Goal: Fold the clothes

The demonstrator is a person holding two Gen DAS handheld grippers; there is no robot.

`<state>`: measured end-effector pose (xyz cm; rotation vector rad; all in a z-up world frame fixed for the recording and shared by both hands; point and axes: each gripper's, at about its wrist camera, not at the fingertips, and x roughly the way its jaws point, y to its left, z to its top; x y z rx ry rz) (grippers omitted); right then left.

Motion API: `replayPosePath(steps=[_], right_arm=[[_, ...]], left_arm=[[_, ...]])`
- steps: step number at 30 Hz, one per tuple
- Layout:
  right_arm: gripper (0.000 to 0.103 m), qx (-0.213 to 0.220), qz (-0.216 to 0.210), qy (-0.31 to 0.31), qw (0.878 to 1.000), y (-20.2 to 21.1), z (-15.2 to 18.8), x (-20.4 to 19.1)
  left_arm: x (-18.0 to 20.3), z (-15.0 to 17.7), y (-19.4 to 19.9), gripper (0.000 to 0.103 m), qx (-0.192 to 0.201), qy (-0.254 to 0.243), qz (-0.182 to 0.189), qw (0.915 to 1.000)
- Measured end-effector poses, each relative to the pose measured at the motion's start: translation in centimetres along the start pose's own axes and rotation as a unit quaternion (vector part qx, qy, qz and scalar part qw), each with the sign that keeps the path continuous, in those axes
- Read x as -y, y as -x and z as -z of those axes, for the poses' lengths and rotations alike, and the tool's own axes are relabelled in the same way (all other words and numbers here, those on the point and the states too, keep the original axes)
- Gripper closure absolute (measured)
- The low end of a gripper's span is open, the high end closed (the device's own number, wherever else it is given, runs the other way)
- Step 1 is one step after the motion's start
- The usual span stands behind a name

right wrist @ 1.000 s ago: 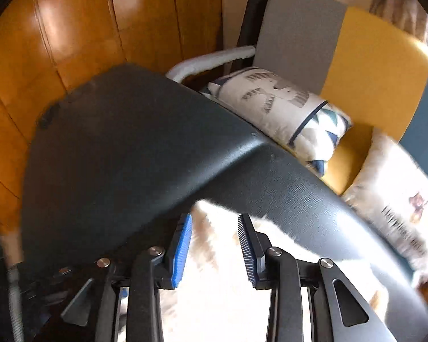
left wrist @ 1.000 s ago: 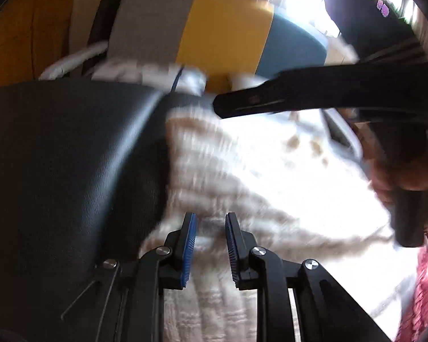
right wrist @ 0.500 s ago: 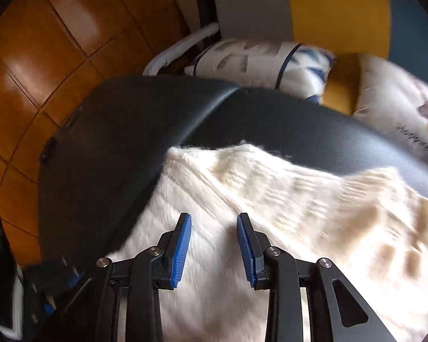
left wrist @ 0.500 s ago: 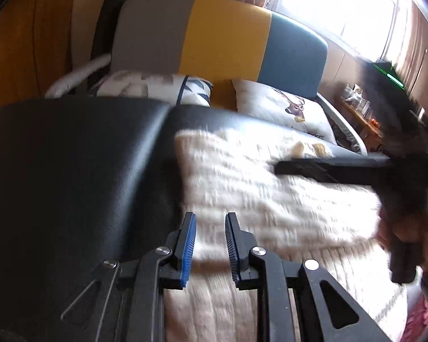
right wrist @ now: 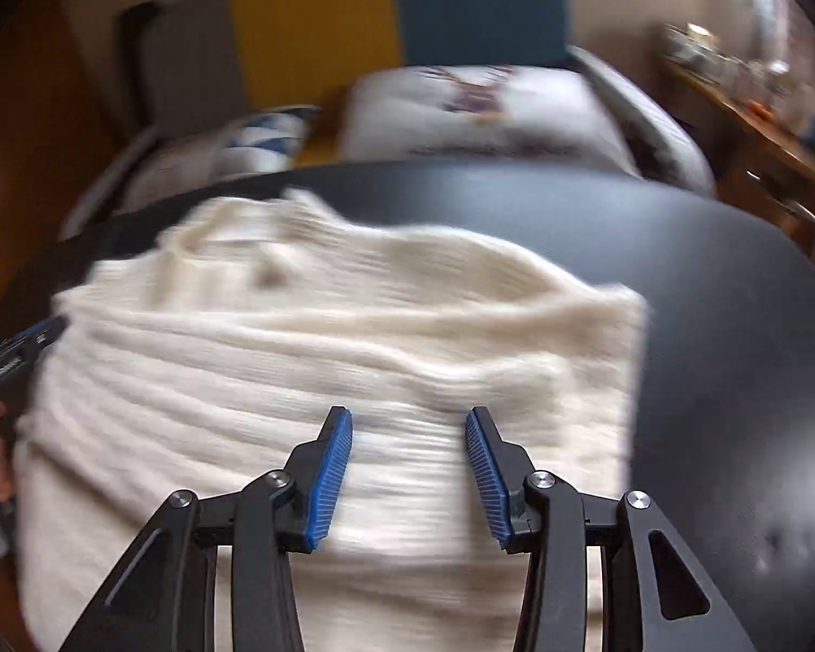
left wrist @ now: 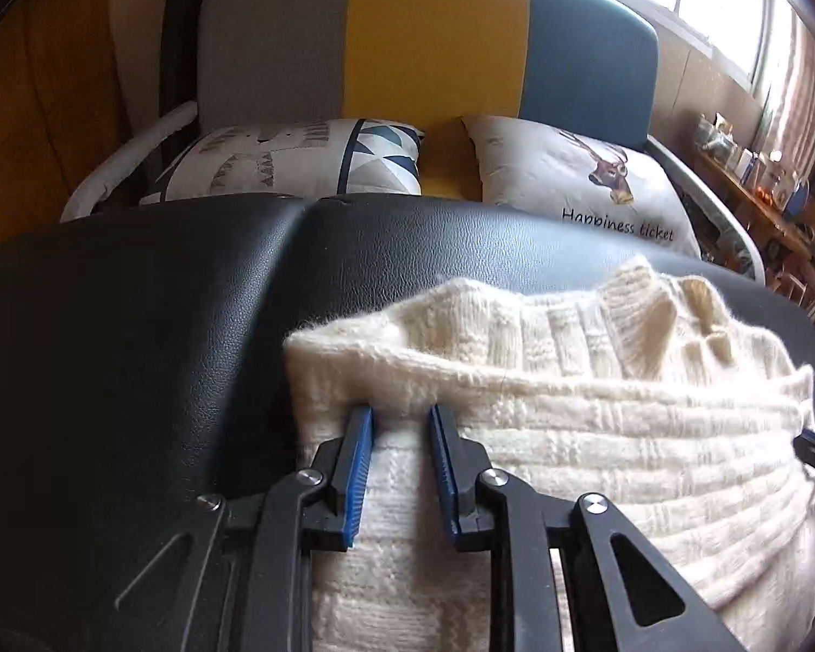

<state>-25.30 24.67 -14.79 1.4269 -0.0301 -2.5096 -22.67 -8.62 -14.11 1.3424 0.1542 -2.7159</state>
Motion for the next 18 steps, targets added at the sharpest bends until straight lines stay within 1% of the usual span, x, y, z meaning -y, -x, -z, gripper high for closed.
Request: replayPosePath(steps=[1, 2, 4, 6, 9, 11, 14, 16, 17, 18], right_arm=[[0.061, 0.015, -0.017, -0.012, 1.000, 0.2, 0.5, 0.8], [0.062, 0.025, -0.022, -0.014, 0.999, 0.2, 0.8, 0.9], [0.062, 0.043, -0.025, -0.012, 0.999, 0.1, 1.3, 0.7], [0.062, 0.043, -0.032, -0.017, 0.998, 0.0, 1.1, 1.0], [0.062, 0.037, -0.029, -0.006, 0.999, 0.4, 0.6, 0.6], [0.062, 0.037, -0.025, 0.005, 0.999, 0.7, 0.3, 0.0], [0.062, 0.051, -0.023, 0.019, 0.998, 1.9, 0.9, 0.1], [0.060, 0.054, -0.016, 0.033, 0.998, 2.1, 1.2, -0.2], [0.060, 0.053, -0.006, 0.042, 0.998, 1.8, 1.2, -0.4], [0.060, 0.040, 0.013, 0.043, 0.998, 1.0, 1.1, -0.4]], left_arm=[[0.1, 0.1, 0.0, 0.081, 0.005, -0.005, -0.003, 1.0000], [0.2, 0.1, 0.0, 0.081, 0.008, -0.009, -0.005, 0.9999], [-0.1, -0.1, 0.7, 0.082, 0.009, -0.001, -0.004, 0.9999], [-0.4, -0.4, 1.4, 0.082, 0.012, 0.006, -0.005, 0.9999], [0.0, 0.3, 3.1, 0.082, 0.035, 0.000, -0.001, 0.9994], [0.7, 0.9, 3.9, 0.082, 0.049, -0.017, -0.002, 0.9987], [1.7, 2.4, 4.7, 0.082, 0.063, -0.040, -0.006, 0.9972], [2.3, 3.3, 3.8, 0.082, 0.044, -0.063, -0.024, 0.9968], [2.2, 3.6, 2.9, 0.081, 0.028, -0.059, -0.022, 0.9976], [2.1, 3.5, 2.9, 0.081, 0.026, -0.056, -0.019, 0.9979]])
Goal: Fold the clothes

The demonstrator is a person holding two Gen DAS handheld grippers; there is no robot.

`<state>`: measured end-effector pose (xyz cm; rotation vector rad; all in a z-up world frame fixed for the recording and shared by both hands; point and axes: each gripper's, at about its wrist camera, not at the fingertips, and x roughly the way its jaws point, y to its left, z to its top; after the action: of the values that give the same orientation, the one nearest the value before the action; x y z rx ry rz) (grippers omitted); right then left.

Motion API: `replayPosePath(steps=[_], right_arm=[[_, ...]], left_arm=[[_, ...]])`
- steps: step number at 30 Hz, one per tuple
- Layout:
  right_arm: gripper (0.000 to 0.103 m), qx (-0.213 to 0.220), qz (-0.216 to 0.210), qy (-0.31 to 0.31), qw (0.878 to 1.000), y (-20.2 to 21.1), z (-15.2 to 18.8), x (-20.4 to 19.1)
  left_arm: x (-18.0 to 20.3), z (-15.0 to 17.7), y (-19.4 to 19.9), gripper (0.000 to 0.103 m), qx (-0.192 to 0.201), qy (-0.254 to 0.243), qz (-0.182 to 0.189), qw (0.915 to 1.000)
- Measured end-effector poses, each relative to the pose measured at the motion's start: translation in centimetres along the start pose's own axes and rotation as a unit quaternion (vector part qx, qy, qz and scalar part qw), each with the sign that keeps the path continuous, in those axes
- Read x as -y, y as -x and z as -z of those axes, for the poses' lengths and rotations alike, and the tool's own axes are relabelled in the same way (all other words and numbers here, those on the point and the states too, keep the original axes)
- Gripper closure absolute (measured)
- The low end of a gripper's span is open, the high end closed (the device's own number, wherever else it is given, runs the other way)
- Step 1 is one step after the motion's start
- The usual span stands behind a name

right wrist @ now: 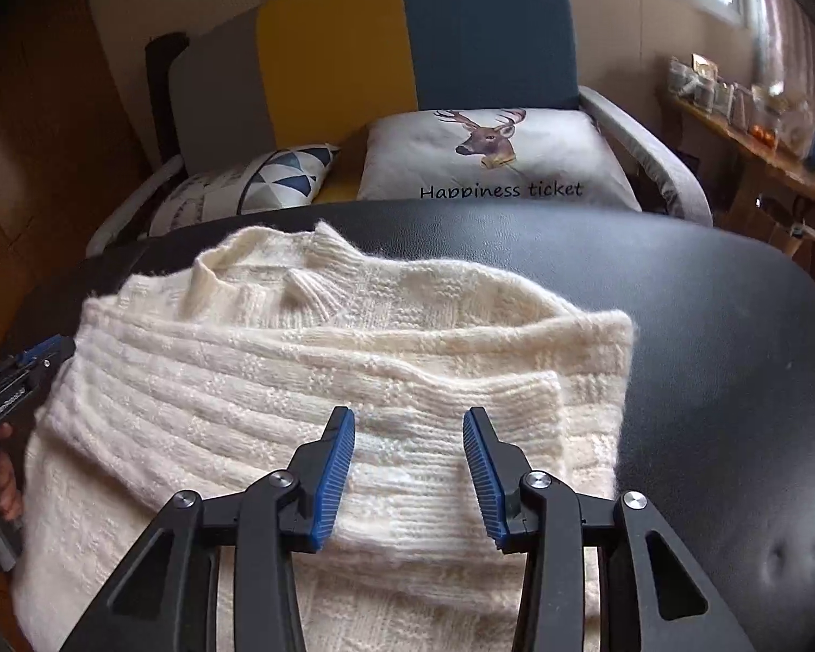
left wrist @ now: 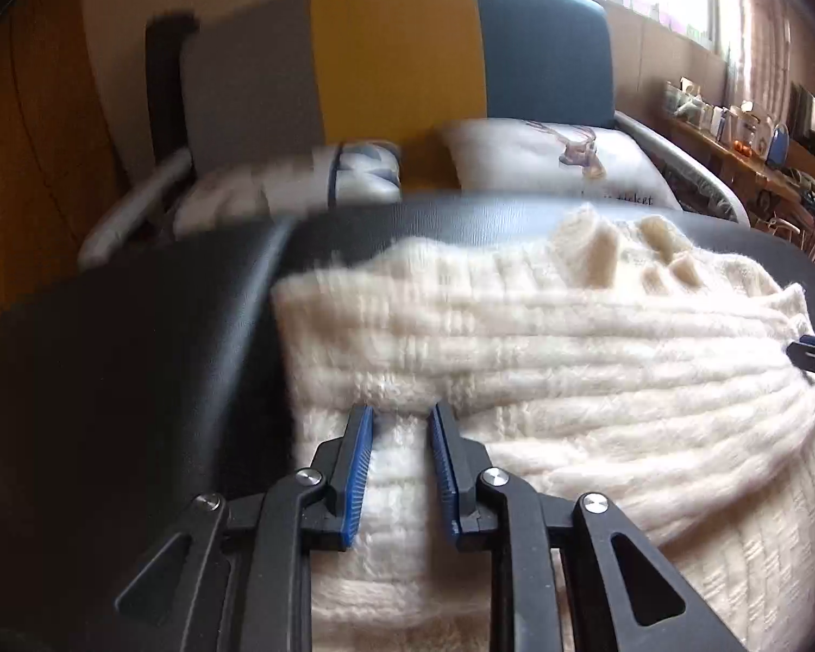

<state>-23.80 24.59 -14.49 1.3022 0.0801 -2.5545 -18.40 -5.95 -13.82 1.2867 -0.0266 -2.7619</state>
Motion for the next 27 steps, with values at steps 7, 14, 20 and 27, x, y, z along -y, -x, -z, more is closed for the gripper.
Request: replayPosePath(steps=[7, 14, 20, 27], right_arm=[[0.061, -0.012, 0.006, -0.022, 1.000, -0.4, 0.2, 0.4], [0.059, 0.036, -0.075, -0.030, 0.996, 2.0, -1.5, -1.2], [0.059, 0.028, -0.096, 0.016, 0.995, -0.7, -3.3, -4.5], [0.057, 0.020, -0.114, 0.009, 0.993, -3.2, -2.7, -3.9]], left_arm=[[-0.4, -3.4, 0.8, 0.081, -0.021, 0.030, 0.139, 0.9896], [5.3, -10.7, -3.4, 0.078, -0.090, 0.028, 0.323, 0.9417], [10.1, -13.8, -10.2, 0.078, -0.160, 0.036, 0.342, 0.9253], [12.1, -15.1, -15.1, 0.078, -0.220, 0.041, 0.381, 0.8972]])
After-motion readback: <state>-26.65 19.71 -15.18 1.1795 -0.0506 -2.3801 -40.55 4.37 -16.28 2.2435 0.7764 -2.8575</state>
